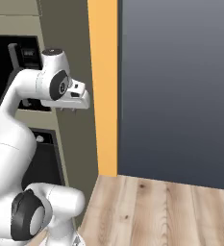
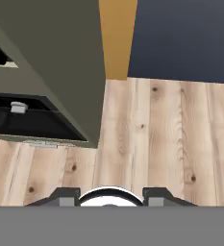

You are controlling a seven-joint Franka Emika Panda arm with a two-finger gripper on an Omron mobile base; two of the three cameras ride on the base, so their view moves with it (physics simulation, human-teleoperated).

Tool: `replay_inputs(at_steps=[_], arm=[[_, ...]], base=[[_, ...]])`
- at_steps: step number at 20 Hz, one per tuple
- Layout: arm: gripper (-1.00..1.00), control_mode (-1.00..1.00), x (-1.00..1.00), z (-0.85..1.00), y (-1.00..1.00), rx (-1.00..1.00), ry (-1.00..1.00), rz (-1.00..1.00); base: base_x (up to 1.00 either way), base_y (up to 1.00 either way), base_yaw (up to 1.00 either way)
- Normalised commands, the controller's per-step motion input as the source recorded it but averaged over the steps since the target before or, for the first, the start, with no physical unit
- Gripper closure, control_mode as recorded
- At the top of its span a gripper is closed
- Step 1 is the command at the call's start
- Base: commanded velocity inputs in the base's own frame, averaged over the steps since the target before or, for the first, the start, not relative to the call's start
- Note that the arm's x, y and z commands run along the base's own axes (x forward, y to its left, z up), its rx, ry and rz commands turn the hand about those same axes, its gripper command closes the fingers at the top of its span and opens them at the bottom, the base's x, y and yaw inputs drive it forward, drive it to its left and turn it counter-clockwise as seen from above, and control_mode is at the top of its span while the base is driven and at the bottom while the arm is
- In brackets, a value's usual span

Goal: Take the fish from the oven and place it on the plate on the counter.

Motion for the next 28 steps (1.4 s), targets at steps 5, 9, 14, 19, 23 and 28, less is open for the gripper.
replay_inputs(at_steps=[5,9,14,19,23,28], arm=[[-1.00,-1.00,-0.29,0.00,0.58,-0.09,-0.13,0.07],[-1.00,-1.00,-0.41,0.00,1.00,-0.12,-0.16,0.14],[-1.00,-1.00,-0.42,-0.08,1.00,-0.12,-0.10,0.20],[-1.00,-1.00,-0.49,-0.30,1.00,-0.08,-0.02,0.28],[-1.00,-1.00,-0.25,-0.37,1.00,-0.15,0.00,0.26],[-1.00,-1.00,-0.08,-0.34,1.00,-0.24,-0.03,0.26]], base=[[0.00,0.00,0.00],[0.00,0.00,0.00],[0.00,0.00,0.00],[0.00,0.00,0.00],[0.00,0.00,0.00],[0.00,0.00,0.00]])
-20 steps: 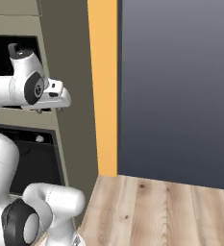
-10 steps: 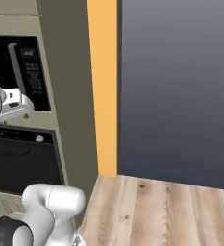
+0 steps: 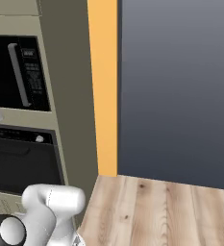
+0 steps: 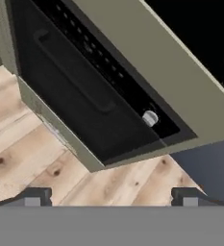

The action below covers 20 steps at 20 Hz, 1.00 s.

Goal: Take the fish from the oven and place it on the plate on the counter.

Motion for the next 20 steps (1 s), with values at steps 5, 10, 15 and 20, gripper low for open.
replay_inputs(at_steps=[5,10,15,20], arm=[[-1.00,-1.00,-0.11,-0.41,0.88,-0.35,-0.17,0.28],[-1.00,-1.00,-0.06,-0.35,0.87,-0.44,-0.33,0.32],[-1.00,-1.00,0.01,-0.90,0.49,-0.25,-0.26,0.40],[-1.00,-1.00,0.17,-0.77,0.02,-0.03,0.00,0.35]], base=[[0.00,0.00,0.00],[0.00,0.00,0.00],[0.00,0.00,0.00],[0.00,0.00,0.00]])
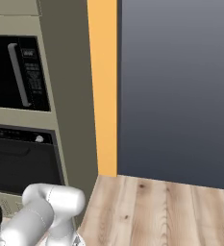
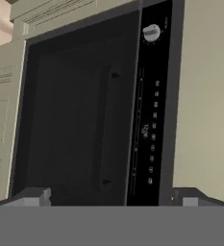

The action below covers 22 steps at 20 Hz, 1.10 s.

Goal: Take the fish from the oven and place it on the plate on the counter.

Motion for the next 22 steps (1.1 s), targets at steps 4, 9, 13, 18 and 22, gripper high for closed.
replay_inputs(at_steps=[4,9,13,18,22], arm=[[-1.00,-1.00,0.34,-0.13,-0.11,0.00,0.02,0.20],[-1.00,-1.00,0.53,-0.36,-0.18,0.00,0.01,0.20],[-1.00,-1.00,0.15,-0.21,0.00,-0.01,0.00,0.07],[-1.00,-1.00,0.17,-0.15,0.02,0.00,0.00,-0.04],[-1.00,-1.00,0.00,-0.04,0.18,-0.02,-0.01,-0.09]], base=[[0.00,0.00,0.00],[0.00,0.00,0.00],[0.00,0.00,0.00],[0.00,0.00,0.00],[0.00,0.00,0.00]])
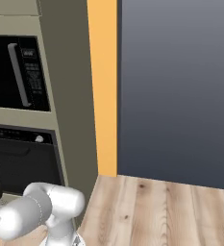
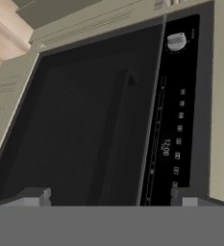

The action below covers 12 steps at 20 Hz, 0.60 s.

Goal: Take the fish from the oven and place it on the plate on the counter.

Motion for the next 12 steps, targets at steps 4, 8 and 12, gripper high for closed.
replay_inputs(at_steps=[4,8,12], arm=[[-1.00,-1.00,0.08,-0.06,0.25,-0.06,0.00,-0.04],[-1.00,-1.00,0.31,-0.07,0.16,-0.05,0.00,0.00],[-1.00,-1.00,0.28,-0.04,0.08,-0.05,0.00,-0.03]], base=[[0.00,0.00,0.00],[0.00,0.00,0.00],[0.00,0.00,0.00]])
